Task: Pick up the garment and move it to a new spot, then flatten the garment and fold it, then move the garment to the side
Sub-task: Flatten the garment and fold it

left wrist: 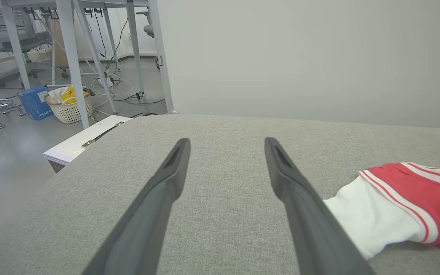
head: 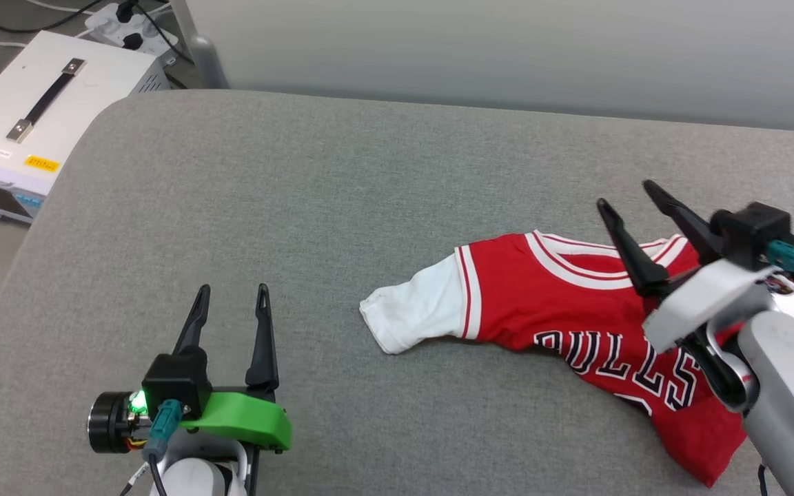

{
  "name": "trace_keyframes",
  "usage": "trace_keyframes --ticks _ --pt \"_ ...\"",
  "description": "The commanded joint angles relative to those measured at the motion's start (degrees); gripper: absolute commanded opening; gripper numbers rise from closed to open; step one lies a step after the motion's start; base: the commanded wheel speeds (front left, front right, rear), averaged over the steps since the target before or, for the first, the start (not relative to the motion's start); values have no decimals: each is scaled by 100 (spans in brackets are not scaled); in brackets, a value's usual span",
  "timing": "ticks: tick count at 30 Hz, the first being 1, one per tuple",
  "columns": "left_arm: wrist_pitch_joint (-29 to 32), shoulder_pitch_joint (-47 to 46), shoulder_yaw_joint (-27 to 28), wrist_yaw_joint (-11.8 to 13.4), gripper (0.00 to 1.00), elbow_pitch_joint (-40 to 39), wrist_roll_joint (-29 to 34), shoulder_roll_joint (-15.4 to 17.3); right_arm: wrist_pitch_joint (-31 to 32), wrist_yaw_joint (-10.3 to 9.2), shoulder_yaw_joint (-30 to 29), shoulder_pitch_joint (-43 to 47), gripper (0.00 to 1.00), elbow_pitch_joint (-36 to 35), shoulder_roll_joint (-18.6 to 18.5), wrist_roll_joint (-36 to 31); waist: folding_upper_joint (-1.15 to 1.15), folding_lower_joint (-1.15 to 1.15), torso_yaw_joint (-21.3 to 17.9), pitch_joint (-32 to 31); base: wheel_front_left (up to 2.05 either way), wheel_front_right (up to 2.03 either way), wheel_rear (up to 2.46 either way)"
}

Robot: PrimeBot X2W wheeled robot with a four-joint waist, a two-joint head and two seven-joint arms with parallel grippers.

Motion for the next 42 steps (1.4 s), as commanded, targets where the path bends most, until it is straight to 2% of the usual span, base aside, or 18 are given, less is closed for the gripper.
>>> trace_keyframes --ticks 1,5,13,18,24,28,32,37,42 --pt "-32 133 48 -42 100 -49 81 -23 -49 -4 -1129 847 100 -415 277 -636 0 0 -180 -155 0 0 0" --pt "-32 222 68 -77 100 -64 114 -23 -50 -4 -2235 1719 100 -894 691 -1231 0 0 -258 -223 0 0 0" --pt "-32 188 98 -172 100 -60 131 -21 -51 -4 -3461 2960 100 -1689 1388 -1946 0 0 -327 -261 0 0 0" --pt "-32 -163 135 -473 100 -10 98 104 -51 -4 -3724 3342 100 -1953 1589 -2206 0 0 -413 -209 0 0 0" --pt "-32 -1110 -168 -813 100 489 0 604 -51 -4 -3702 3380 100 -2118 1687 -2381 0 0 -586 -78 0 0 0" --pt "273 -1981 -816 -867 100 954 -313 1081 -51 -4 -3639 3290 100 -2187 1701 -2483 0 0 -691 74 0 0 0" --pt "938 -2932 -1876 -871 100 1145 -1131 1643 -51 -4 -3608 3176 100 -2235 1695 -2562 0 0 -765 267 0 0 0" --pt "2308 -3937 -3140 -872 100 1339 -2348 2178 -51 -4 -3561 3023 100 -2301 1713 -2668 0 0 -870 500 0 0 0" --pt "3846 -4517 -4409 -872 100 1323 -3461 2687 -51 -4 -3560 2972 100 -2379 1780 -2774 0 0 -987 676 0 0 0"
